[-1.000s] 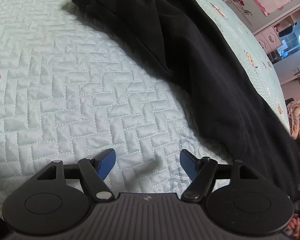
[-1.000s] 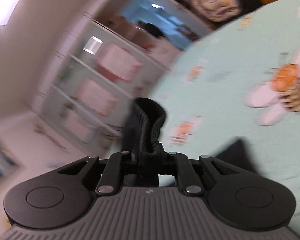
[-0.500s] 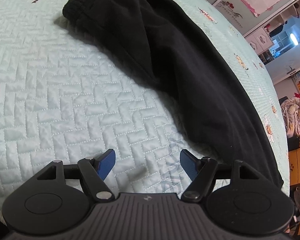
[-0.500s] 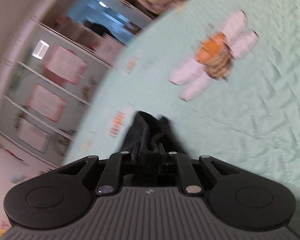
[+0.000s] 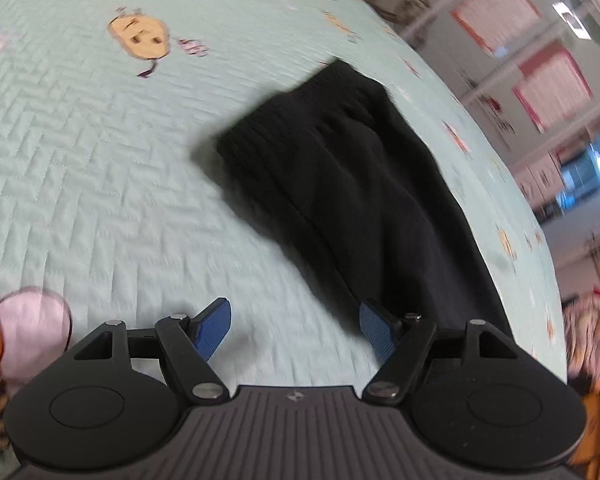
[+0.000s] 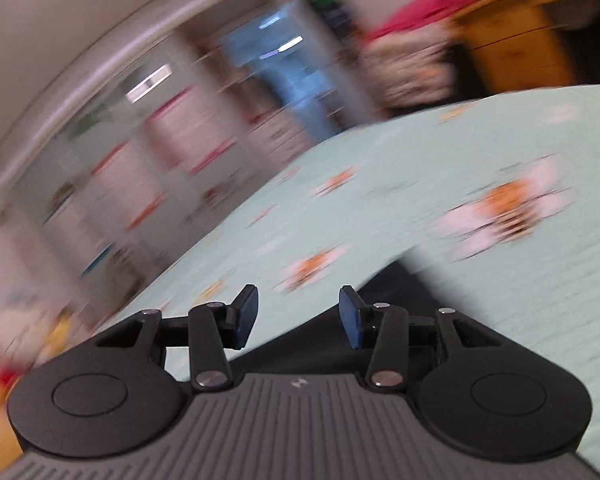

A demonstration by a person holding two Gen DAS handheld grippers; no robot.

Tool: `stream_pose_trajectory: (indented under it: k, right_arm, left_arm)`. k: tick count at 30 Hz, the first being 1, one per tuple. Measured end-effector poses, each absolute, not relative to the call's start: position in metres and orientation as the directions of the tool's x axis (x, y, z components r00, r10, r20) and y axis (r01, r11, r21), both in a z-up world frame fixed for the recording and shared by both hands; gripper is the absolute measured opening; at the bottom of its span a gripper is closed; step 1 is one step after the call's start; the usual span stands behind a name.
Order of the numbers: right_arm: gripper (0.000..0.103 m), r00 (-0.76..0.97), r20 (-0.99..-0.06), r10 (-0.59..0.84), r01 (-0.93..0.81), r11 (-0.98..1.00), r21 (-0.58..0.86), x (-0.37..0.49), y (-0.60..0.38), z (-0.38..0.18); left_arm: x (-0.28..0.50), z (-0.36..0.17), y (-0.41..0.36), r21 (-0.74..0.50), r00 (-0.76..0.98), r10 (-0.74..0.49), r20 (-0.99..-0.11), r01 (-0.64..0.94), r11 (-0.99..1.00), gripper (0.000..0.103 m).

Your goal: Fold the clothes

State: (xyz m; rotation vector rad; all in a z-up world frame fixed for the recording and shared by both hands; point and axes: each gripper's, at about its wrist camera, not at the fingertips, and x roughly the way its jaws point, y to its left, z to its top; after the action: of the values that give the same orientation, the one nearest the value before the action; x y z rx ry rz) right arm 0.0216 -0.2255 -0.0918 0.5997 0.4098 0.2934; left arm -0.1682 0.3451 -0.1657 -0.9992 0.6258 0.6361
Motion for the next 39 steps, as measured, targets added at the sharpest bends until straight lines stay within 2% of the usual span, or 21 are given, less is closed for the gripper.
stream_pose_trajectory:
  k: [3,5,9,13,14,16,17,18,21,23,25,27,29,31,32,35,36,39]
  right_arm:
    - [0.046,0.752,-0.318,0.577,-0.293,0.725,0.623,0.013,-0.16,-0.103]
    - [0.046,0.674,-0.356,0.648,-0.335,0.697,0.634,0.005,-0.119,-0.12]
    - [0.046,0.553,-0.452,0.7,-0.318,0.679,0.662,-0.013,-0.065,-0.156]
    - [0.046,0.496,-0.519,0.696,-0.311,0.701,0.642,-0.021,-0.045,-0.168]
    - [0.046,0.491,-0.53,0.692,-0.309,0.706,0.637,-0.023,-0.043,-0.168]
    - [0.046,0.48,-0.55,0.684,-0.305,0.718,0.626,-0.025,-0.039,-0.167]
    - [0.046,0.475,-0.559,0.679,-0.302,0.723,0.621,-0.026,-0.037,-0.167]
    - [0.046,0.471,-0.567,0.676,-0.303,0.727,0.616,-0.028,-0.035,-0.166]
    - [0.046,0.469,-0.566,0.678,-0.319,0.728,0.607,-0.034,-0.033,-0.161]
    - [0.046,0.463,-0.555,0.691,-0.337,0.716,0.611,-0.037,-0.032,-0.16]
    - [0.046,0.456,-0.543,0.706,-0.351,0.703,0.619,-0.039,-0.031,-0.161]
    - [0.046,0.434,-0.532,0.727,-0.339,0.679,0.651,-0.04,-0.028,-0.17]
    - [0.046,0.393,-0.524,0.756,-0.295,0.643,0.706,-0.04,-0.026,-0.183]
    - [0.047,0.38,-0.503,0.776,-0.264,0.612,0.745,-0.041,-0.023,-0.191]
    - [0.049,0.376,-0.488,0.788,-0.252,0.594,0.764,-0.04,-0.02,-0.192]
    - [0.054,0.348,-0.44,0.828,-0.228,0.53,0.816,-0.038,-0.008,-0.195]
    - [0.054,0.331,-0.43,0.84,-0.234,0.514,0.825,-0.036,-0.001,-0.196]
    - [0.055,0.306,-0.419,0.855,-0.241,0.495,0.835,-0.032,0.025,-0.203]
  left_arm:
    - [-0.161,-0.186,0.374,-0.619,0.682,0.178,-0.709,-0.724,0.304,0.074]
    - [-0.156,-0.2,0.389,-0.686,0.722,0.162,-0.673,-0.691,0.227,0.074]
    - [-0.146,-0.215,0.409,-0.787,0.798,0.169,-0.578,-0.6,0.143,0.077]
    - [-0.141,-0.232,0.429,-0.855,0.839,0.212,-0.5,-0.518,0.033,0.079]
    - [-0.139,-0.235,0.433,-0.864,0.845,0.219,-0.489,-0.503,0.011,0.074]
    - [-0.135,-0.232,0.44,-0.867,0.845,0.223,-0.486,-0.499,0.003,0.039]
    - [-0.135,-0.225,0.444,-0.869,0.851,0.216,-0.48,-0.495,0.02,0.029]
    - [-0.135,-0.216,0.449,-0.872,0.858,0.208,-0.47,-0.487,0.039,0.023]
    - [-0.135,-0.158,0.455,-0.837,0.865,0.203,-0.458,-0.497,0.23,0.02]
    - [-0.132,-0.124,0.454,-0.768,0.85,0.21,-0.483,-0.526,0.364,0.02]
    - [-0.124,-0.115,0.462,-0.715,0.825,0.206,-0.527,-0.561,0.417,0.025]
    - [-0.113,-0.138,0.477,-0.672,0.785,0.191,-0.59,-0.608,0.423,0.028]
    - [-0.113,-0.171,0.485,-0.66,0.734,0.167,-0.658,-0.669,0.343,0.028]
    - [-0.124,-0.192,0.481,-0.694,0.745,0.169,-0.645,-0.664,0.278,0.038]
    - [-0.131,-0.2,0.479,-0.712,0.752,0.175,-0.635,-0.658,0.245,0.051]
    - [-0.145,-0.209,0.472,-0.763,0.784,0.196,-0.589,-0.619,0.184,0.059]
    - [-0.147,-0.207,0.468,-0.765,0.786,0.197,-0.586,-0.617,0.184,0.065]
    - [-0.142,-0.202,0.464,-0.747,0.774,0.208,-0.598,-0.633,0.206,0.07]
